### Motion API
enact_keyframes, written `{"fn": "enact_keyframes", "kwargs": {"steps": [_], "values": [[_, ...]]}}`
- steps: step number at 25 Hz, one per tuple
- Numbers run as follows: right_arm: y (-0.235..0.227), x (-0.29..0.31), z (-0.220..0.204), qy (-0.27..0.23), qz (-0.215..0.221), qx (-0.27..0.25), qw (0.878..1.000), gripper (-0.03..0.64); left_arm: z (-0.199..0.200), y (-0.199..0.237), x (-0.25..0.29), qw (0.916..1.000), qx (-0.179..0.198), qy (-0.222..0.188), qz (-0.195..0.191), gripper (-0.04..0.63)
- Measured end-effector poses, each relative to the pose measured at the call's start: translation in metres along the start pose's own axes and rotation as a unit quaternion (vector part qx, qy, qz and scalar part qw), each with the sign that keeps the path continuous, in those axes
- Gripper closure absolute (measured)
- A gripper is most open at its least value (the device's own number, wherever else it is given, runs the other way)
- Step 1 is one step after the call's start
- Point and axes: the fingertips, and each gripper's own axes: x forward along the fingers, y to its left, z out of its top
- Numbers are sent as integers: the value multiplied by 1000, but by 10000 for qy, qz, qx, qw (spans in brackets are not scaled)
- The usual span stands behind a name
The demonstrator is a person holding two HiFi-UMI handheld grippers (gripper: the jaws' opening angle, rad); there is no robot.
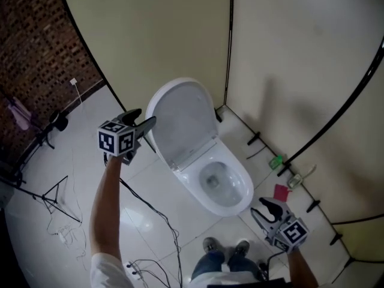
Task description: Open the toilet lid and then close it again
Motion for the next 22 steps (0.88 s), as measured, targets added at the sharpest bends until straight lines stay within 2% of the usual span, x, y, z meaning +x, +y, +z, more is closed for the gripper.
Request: {"fn": "enact_keyframes", "kwargs": {"steps": [3,5,8,12,13,14,16,19,22], "values": [[4,-8,-19,261,-220,230,9992,453,-9,41,36,9983,161,551,-45,318],[3,-11,-32,383,-331,386,9980,453,-5,55,54,9978,82,646,-120,318],[-2,-13,-48,492,-407,542,9965,454,-2,61,76,9969,-84,751,-203,278],[-5,-17,-60,562,-445,609,9956,453,-18,56,90,9917,-451,1058,-568,278],[-5,-18,-61,555,-448,638,9954,453,-20,52,90,9900,-506,1111,-701,281],[-5,-20,-63,553,-443,662,9953,453,-21,48,90,9889,-518,1146,-787,334],[-5,-22,-66,558,-412,673,9953,454,-22,41,88,9883,-393,1205,-849,396],[-1,-23,-67,542,-313,673,9958,453,-26,20,85,9860,31,1367,-956,407],[2,-25,-66,480,-223,612,9967,453,-33,-22,77,9843,472,1366,-1017,408]]}}
